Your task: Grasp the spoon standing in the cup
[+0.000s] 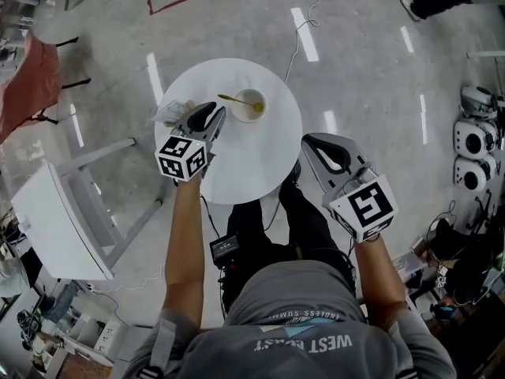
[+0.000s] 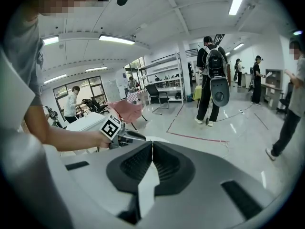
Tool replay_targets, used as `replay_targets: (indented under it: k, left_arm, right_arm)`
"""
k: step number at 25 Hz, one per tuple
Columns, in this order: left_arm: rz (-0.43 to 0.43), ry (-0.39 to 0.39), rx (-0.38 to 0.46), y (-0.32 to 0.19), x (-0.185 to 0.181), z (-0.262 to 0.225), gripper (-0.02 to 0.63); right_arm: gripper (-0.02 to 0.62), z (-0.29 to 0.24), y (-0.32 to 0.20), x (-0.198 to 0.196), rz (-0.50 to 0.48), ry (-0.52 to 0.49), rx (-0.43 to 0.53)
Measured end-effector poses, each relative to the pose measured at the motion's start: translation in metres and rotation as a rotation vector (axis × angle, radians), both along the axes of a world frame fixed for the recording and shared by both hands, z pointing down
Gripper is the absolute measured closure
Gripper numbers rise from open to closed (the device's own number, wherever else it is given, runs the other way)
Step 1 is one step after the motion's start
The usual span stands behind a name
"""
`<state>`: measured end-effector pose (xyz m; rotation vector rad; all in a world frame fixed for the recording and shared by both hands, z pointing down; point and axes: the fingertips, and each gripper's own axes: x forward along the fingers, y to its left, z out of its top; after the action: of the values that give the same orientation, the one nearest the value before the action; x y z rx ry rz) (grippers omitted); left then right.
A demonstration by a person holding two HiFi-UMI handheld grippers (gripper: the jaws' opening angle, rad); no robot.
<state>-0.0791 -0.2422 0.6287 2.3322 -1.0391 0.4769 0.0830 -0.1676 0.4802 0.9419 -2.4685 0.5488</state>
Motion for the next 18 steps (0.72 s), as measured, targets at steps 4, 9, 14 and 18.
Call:
replay_targets:
  k: [4,9,14,18]
  left_arm:
    - [-0.016,0.01,-0.005,-0.01,0.002,0.008,0.486]
    - [-0.028,0.026,-0.015,-0.013,0.007,0.014,0.465]
    - [-0.043,0.045,-0.027,-0.018,0.01,0.022,0.463]
    - [-0.05,0.051,-0.032,-0.024,0.015,0.025,0.465]
  right_arm:
    - [0.592,0.007,0.001,-0.001,-0.008,0.001,-0.015]
    - [0.592,0.011,0.007,0.0,-0.007,0.004,-0.03]
    - [0.592,0.017,0.008,0.003,-0.004,0.009,-0.039]
    - [0.592,0.019,0.009,0.007,0.0,0.014,-0.048]
